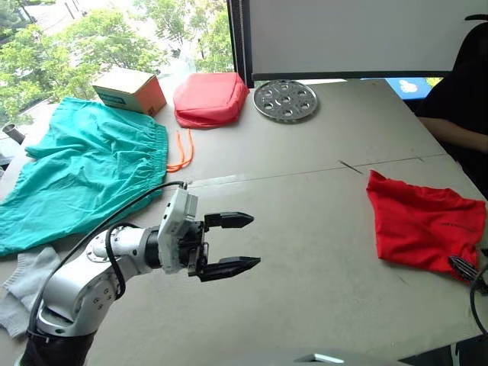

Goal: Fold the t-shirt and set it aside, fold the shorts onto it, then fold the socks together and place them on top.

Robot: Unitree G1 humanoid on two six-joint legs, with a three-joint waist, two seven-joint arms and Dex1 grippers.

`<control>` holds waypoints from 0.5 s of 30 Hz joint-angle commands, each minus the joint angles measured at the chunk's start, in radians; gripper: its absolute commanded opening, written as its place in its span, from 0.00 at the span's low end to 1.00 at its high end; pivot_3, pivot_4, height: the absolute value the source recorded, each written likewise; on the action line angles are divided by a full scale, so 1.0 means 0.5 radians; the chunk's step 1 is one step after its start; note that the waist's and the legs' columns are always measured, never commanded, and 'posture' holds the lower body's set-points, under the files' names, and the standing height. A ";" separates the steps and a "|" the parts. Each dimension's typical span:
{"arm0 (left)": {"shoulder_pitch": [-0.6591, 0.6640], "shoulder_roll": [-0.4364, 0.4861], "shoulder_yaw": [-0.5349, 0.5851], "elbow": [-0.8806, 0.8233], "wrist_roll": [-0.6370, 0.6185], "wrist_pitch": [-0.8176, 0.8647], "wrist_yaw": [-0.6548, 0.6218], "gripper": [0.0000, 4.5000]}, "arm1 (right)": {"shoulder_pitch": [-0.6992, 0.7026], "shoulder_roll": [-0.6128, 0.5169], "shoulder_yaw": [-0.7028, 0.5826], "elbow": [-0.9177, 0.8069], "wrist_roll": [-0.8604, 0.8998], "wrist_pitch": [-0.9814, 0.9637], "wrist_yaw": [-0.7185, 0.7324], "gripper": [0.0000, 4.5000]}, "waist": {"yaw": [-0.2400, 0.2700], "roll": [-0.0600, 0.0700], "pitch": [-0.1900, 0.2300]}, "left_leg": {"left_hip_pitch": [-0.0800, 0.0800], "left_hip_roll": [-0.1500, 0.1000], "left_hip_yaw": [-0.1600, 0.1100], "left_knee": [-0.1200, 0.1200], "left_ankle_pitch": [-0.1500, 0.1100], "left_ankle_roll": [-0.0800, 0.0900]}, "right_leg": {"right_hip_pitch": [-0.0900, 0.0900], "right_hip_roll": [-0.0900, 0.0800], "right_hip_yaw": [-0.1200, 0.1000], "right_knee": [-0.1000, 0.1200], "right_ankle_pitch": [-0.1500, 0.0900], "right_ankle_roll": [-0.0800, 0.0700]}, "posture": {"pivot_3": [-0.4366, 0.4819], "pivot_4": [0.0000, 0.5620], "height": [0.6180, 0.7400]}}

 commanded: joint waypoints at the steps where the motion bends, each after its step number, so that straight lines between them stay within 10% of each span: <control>1: 0.049 -0.045 0.092 0.046 0.027 -0.063 0.089 1.00 | 0.194 0.044 -0.282 -0.382 0.261 -0.147 0.268 0.97 | -0.013 0.006 0.005 | 0.001 0.000 0.001 0.000 0.000 0.000 | 0.000 0.000 0.001 0.000 0.000 0.001 | 0.48 0.27 1.00; 7: 0.144 -0.260 0.200 0.167 0.199 -0.141 0.495 1.00 | -0.039 0.047 0.036 -1.291 0.626 0.112 0.019 0.97 | -0.085 -0.004 0.019 | 0.004 0.010 0.010 0.000 -0.003 -0.006 | 0.004 -0.004 0.010 0.001 0.000 0.002 | 0.48 0.27 1.00; 15: 0.190 -0.555 0.445 0.142 0.558 -0.288 1.236 1.00 | -1.139 0.214 1.310 -1.195 0.291 0.181 -0.053 0.99 | -0.014 -0.020 0.020 | 0.003 0.002 -0.002 0.000 0.001 -0.004 | -0.009 -0.002 -0.003 0.003 0.008 -0.011 | 0.48 0.27 1.00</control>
